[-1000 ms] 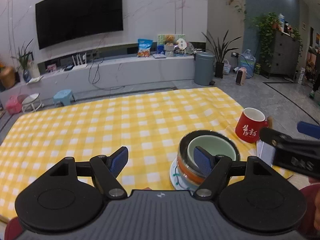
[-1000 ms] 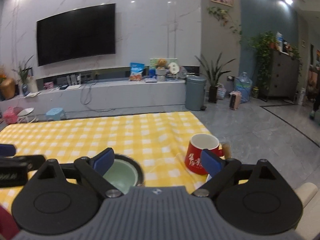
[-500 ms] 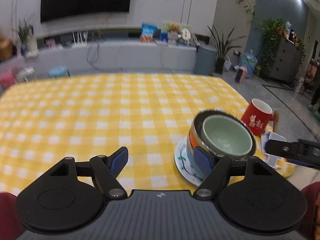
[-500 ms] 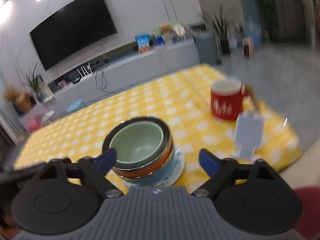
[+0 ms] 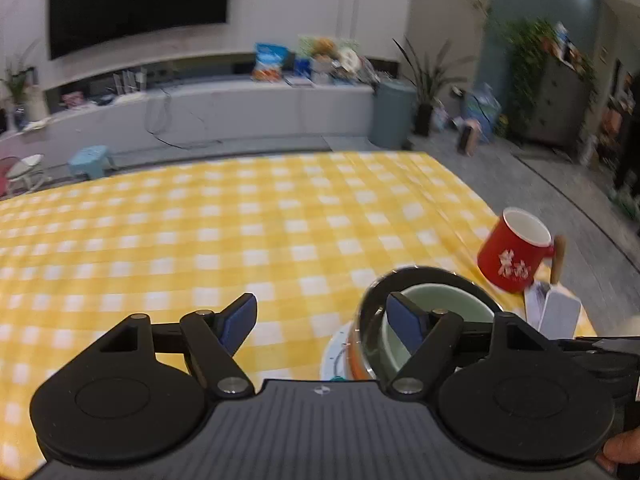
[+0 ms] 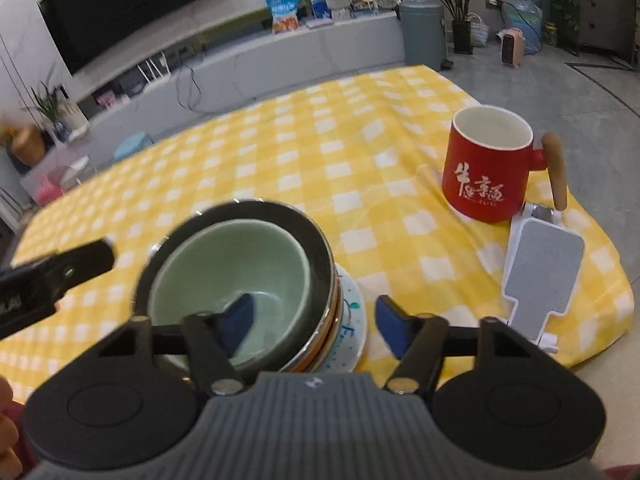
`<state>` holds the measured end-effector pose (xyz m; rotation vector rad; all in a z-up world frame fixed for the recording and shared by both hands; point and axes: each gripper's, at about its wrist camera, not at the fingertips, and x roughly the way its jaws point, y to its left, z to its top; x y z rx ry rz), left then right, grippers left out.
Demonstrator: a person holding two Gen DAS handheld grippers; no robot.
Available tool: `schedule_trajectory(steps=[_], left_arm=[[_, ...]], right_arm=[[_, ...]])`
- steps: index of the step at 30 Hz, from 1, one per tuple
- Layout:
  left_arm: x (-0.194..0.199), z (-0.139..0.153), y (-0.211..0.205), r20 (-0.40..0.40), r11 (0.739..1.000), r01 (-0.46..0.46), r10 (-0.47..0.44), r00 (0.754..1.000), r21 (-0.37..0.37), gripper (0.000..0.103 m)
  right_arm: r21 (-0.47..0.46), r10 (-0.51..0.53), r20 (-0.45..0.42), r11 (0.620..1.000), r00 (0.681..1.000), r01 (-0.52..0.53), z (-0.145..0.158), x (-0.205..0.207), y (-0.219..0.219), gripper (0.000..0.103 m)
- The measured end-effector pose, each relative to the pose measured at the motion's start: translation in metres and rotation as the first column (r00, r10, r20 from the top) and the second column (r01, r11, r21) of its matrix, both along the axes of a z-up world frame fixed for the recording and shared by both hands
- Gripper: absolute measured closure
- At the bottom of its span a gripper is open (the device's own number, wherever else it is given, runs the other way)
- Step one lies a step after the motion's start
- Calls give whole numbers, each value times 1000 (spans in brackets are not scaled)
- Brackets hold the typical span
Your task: Organize plates and bowls
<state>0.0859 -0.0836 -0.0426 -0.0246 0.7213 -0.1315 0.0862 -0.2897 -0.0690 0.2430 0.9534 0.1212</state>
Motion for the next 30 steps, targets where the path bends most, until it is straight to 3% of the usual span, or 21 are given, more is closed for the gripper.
schedule_trajectory(steps=[5, 7, 11, 18, 27, 30], left_arm=[[10, -18, 3, -5, 1000, -2, 2, 1000, -2, 22], [15, -26, 5, -47, 1000, -4, 5, 999, 10, 24], [18, -31, 15, -47, 998, -21, 19, 999, -53, 22], [18, -30, 17, -25, 998, -26, 25, 999, -49, 22], [11, -25, 20, -19, 999, -15, 14, 1000, -33, 20], [6, -18, 19, -4, 999, -21, 21, 1000, -25, 20]], right_arm=[[27, 18, -8, 999, 1000, -18, -15, 8, -1, 63], [26, 22, 0, 999, 1000, -22, -16, 10, -1, 65], [30, 27, 3, 999, 1000, -27, -17, 16, 0, 66], [11, 25, 29, 1000, 999, -26, -18, 21, 4, 66], [38, -1, 59, 999, 998, -2, -20, 15, -3, 55], [28, -19, 114, 999, 993, 16, -12, 5, -7, 42]])
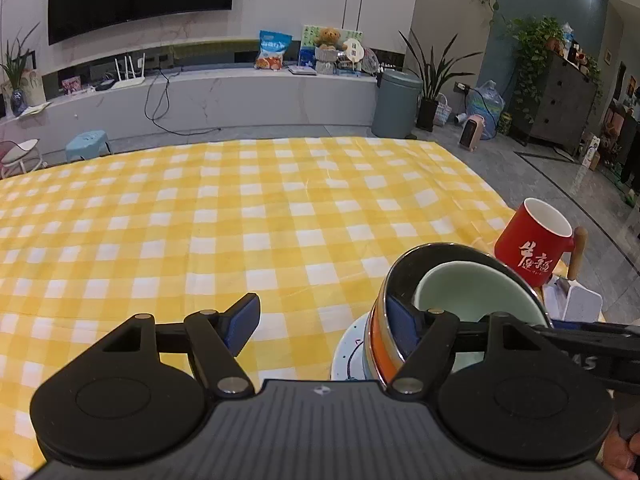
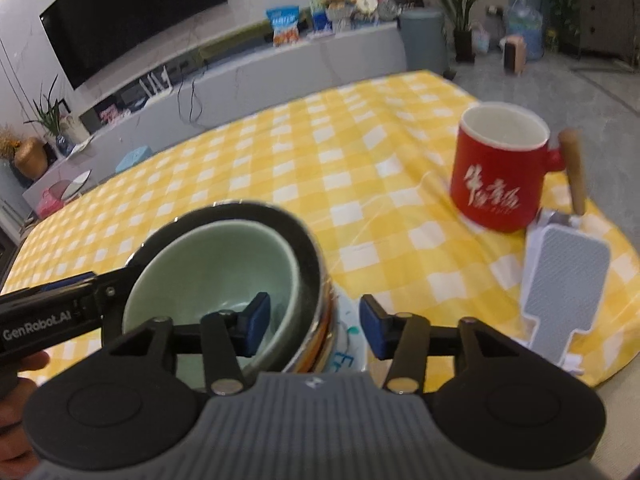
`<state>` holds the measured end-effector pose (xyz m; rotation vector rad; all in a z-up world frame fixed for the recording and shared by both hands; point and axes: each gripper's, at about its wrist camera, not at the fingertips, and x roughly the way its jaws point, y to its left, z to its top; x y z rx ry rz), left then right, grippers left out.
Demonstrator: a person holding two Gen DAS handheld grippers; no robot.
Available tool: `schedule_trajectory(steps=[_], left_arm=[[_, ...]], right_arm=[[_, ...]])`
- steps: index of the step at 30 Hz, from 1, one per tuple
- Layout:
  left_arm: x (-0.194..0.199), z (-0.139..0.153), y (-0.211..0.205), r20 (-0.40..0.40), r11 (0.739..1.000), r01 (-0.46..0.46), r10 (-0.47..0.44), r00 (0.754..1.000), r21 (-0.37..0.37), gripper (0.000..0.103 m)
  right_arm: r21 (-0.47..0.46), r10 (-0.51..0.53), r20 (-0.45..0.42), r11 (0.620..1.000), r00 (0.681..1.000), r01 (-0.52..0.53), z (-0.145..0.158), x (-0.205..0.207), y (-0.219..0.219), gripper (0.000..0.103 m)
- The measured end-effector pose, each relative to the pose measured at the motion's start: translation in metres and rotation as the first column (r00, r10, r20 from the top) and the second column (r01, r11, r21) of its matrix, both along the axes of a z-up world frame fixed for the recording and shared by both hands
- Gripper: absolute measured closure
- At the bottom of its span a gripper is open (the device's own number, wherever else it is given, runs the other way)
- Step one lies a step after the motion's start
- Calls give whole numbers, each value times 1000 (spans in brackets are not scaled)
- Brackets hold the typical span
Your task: Organize plates and bowls
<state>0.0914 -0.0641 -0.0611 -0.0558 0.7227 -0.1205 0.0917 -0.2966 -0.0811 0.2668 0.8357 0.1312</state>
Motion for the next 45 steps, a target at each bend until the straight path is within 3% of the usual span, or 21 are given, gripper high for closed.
schedule_trajectory(steps=[4, 11, 17, 23, 27, 29, 32, 45], left_arm=[[-11, 9, -3, 41, 999, 22, -23, 999, 45, 21], [-28, 30, -1, 113, 999, 19, -24, 993, 41, 21], [-47, 59, 2, 167, 999, 30, -34, 985, 25, 20], [-80, 86, 1, 217, 998, 45, -51, 975, 33, 19], [-98, 84, 5, 171, 1000, 10, -6, 985, -22, 18], [-106, 77, 7, 146, 1000, -7, 11, 989, -24, 18], [-110, 62, 4, 90, 999, -28, 24, 996, 43, 18], [-123, 34, 0, 40, 999, -30, 28, 999, 36, 18]], right_arm=[[65, -55, 72, 997, 996, 50, 14, -17, -15, 29], [72, -148, 230, 988, 962, 135, 43, -40, -31, 26], [-32, -6, 321, 999, 947, 17, 82, -71, -22, 20], [-83, 138, 257, 989, 956, -121, 98, -107, 6, 17], [-45, 183, 182, 983, 966, -178, 89, -118, 23, 17], [-67, 186, 153, 982, 971, -178, 84, -121, 35, 17], [-98, 180, 158, 981, 971, -166, 79, -127, 46, 17], [-160, 153, 115, 978, 982, -133, 70, -137, 56, 17]])
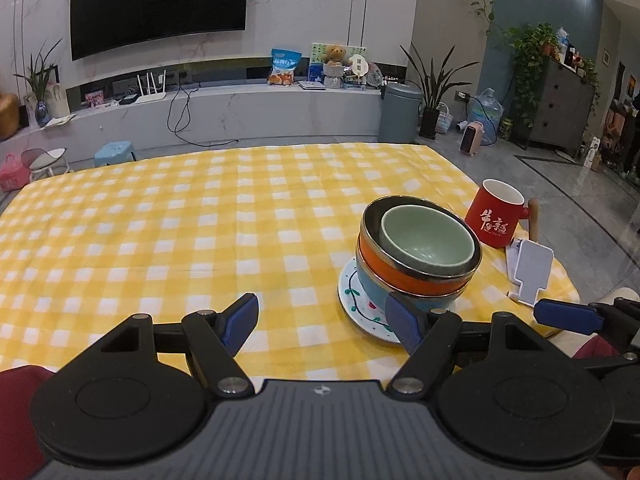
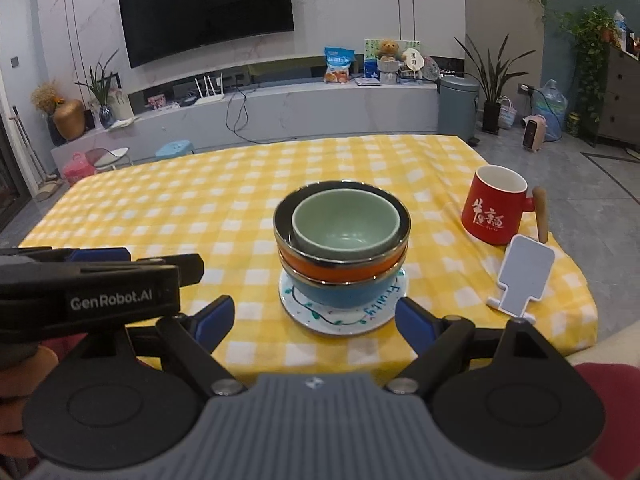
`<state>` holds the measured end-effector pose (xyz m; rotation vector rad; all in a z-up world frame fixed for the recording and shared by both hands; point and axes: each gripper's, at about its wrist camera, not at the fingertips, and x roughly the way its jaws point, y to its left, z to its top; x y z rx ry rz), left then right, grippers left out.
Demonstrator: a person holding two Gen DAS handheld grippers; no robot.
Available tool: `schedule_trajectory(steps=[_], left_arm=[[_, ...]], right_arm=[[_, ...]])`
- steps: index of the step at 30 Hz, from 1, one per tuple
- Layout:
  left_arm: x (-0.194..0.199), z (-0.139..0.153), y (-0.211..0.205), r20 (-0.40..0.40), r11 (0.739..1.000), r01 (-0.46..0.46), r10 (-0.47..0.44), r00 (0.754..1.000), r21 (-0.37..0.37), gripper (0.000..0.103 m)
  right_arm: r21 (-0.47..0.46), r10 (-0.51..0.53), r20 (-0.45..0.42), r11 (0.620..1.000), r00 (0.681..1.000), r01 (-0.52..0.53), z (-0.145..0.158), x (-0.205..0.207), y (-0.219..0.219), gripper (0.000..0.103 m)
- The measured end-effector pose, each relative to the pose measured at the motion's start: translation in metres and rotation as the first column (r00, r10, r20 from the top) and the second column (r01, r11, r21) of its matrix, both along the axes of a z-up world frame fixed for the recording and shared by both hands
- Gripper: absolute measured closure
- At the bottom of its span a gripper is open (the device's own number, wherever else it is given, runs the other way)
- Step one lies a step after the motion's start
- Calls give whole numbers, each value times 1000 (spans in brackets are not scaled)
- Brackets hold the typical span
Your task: Organize plates and bowls
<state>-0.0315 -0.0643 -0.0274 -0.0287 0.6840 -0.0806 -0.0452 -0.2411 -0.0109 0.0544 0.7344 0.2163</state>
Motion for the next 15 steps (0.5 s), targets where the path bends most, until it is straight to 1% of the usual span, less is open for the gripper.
schedule_trajectory(steps=[11, 15], left_arm=[[-4, 1, 4, 4, 1000, -24, 24, 1000, 10, 18], [-3, 2, 6, -3, 999, -36, 36, 999, 2, 18]], right_arm=[[2, -4, 6, 1000, 1000, 4, -2, -2, 3, 17], [11, -2, 2, 1000, 1000, 2, -3, 0, 5, 17]])
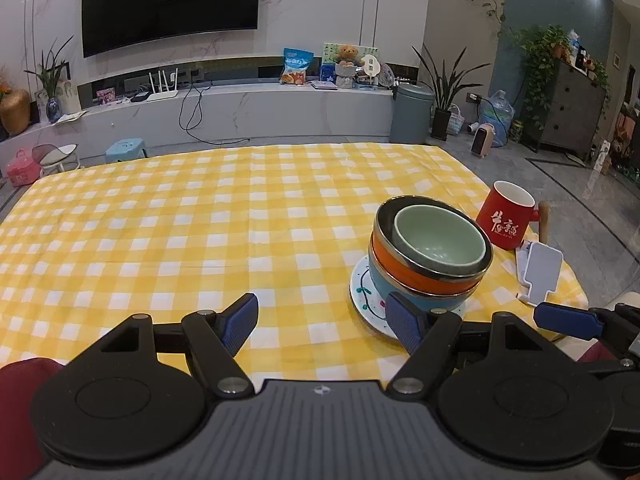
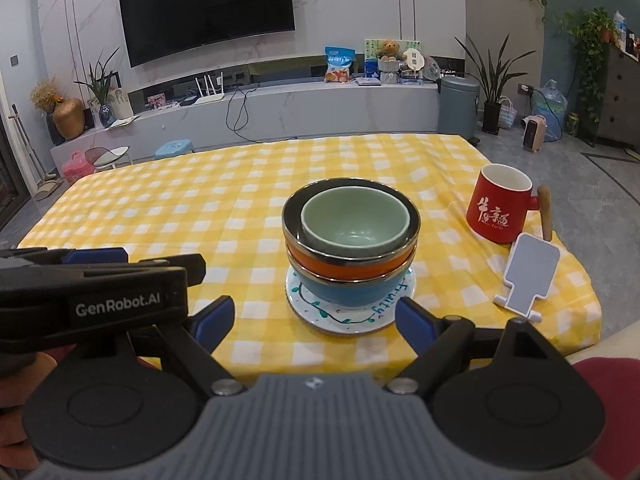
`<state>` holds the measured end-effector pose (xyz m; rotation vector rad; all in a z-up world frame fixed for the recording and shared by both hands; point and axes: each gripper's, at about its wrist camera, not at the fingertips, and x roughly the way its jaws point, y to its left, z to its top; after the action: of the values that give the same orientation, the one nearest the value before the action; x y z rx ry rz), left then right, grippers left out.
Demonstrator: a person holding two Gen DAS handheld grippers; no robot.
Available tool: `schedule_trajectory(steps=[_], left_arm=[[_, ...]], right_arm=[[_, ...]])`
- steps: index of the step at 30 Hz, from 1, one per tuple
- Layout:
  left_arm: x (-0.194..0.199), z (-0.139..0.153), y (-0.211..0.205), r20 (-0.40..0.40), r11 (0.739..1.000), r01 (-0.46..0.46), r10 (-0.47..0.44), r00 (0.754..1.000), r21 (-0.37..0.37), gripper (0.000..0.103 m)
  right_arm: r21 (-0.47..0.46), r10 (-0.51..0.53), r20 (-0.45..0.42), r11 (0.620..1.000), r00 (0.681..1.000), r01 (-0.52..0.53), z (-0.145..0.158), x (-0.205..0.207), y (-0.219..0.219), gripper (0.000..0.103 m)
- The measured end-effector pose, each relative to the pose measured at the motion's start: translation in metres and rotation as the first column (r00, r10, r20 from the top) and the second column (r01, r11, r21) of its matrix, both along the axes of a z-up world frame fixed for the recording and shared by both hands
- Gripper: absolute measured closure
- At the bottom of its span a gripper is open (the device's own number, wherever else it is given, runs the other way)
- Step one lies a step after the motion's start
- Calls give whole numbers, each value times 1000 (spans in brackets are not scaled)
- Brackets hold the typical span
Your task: Organize plates and bowls
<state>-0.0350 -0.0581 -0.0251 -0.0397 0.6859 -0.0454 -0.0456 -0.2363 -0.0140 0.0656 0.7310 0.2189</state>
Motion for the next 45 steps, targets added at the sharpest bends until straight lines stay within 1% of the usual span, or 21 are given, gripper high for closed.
schedule_trajectory(steps=[3, 7, 9, 11, 14, 21, 25, 45], left_arm=[[-1, 0, -1, 19, 1000, 3, -3, 1000, 27, 17], [-1, -1, 1, 23, 1000, 1, -2, 1000, 14, 17], [-3, 0, 0, 36, 999, -7, 6, 999, 36, 17], [-3, 2, 0, 41, 999, -11, 9, 999, 49, 17], [-3, 2, 3, 30, 1000, -3, 2, 1000, 20, 17], [-3, 2, 4, 36, 1000, -2, 1, 999, 22, 17], [-3, 3, 7, 28, 1000, -3, 3, 1000, 8, 17], [0, -1, 7, 10, 1000, -9, 9, 1000, 26, 17]], right_arm=[[-15, 2, 10, 1000, 1000, -2, 0, 0, 2, 17], [-39, -5, 20, 999, 1000, 6, 1, -1, 6, 17], [-57, 5, 32, 998, 999, -3, 3, -1, 10, 17], [-47, 17, 32, 999, 999, -16, 3, -1, 11, 17], [-32, 20, 30, 999, 999, -19, 3, -1, 11, 17], [-30, 24, 36, 999, 999, -23, 1, -1, 10, 17], [-20, 18, 29, 1000, 999, -17, 0, 0, 9, 17], [-11, 14, 9, 1000, 1000, -14, -2, 1, 11, 17]])
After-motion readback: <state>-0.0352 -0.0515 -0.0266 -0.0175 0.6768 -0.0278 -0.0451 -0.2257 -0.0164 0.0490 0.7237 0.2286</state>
